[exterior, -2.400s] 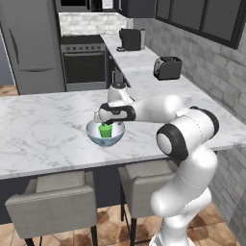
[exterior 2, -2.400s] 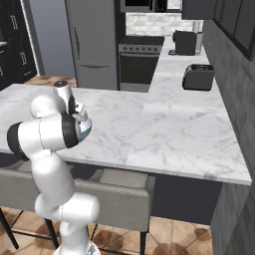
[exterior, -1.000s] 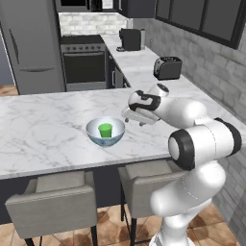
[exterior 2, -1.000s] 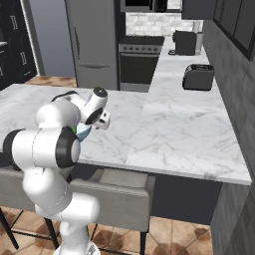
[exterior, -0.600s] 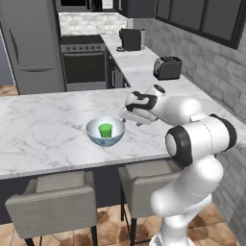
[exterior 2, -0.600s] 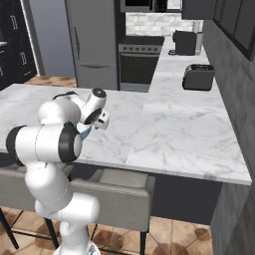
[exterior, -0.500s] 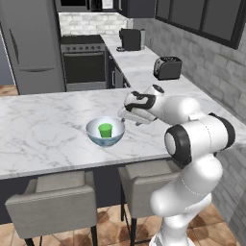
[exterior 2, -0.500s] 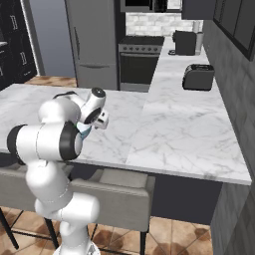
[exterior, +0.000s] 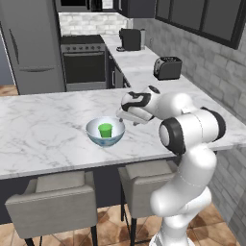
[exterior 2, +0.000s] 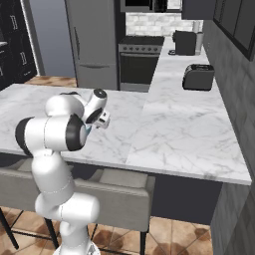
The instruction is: Place the cup inside the bowl on the dining table and move the bowl to any counter.
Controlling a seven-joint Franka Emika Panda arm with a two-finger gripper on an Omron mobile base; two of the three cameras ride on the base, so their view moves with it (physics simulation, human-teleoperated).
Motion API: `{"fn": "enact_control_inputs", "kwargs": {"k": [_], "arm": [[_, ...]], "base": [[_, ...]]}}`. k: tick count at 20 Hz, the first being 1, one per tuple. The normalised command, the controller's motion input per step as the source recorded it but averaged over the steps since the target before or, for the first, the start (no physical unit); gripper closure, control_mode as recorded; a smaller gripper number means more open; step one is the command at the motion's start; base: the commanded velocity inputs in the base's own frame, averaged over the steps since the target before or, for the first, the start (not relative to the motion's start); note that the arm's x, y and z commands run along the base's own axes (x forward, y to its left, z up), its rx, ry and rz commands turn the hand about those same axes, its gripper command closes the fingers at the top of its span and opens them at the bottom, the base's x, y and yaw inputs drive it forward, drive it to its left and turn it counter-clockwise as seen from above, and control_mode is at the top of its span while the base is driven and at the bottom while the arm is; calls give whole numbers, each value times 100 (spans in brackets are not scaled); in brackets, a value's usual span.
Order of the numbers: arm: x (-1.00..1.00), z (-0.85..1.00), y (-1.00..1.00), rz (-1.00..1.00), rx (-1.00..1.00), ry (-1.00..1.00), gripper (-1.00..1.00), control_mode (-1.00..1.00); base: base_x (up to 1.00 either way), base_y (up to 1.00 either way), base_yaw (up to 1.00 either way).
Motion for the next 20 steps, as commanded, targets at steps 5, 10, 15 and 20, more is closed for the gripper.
{"fn": "enact_control_inputs", "kwargs": {"k": [5, 10, 15, 20], "arm": [[9, -27, 1, 0, 0, 0, -100, -100], [6, -19, 6, 0, 0, 0, -100, -100], [0, -18, 12, 0, 0, 0, -100, -100], [0, -16, 10, 0, 0, 0, -100, -100]], "base": [[0, 0, 0], [0, 0, 0], [0, 0, 0], [0, 0, 0]]}}
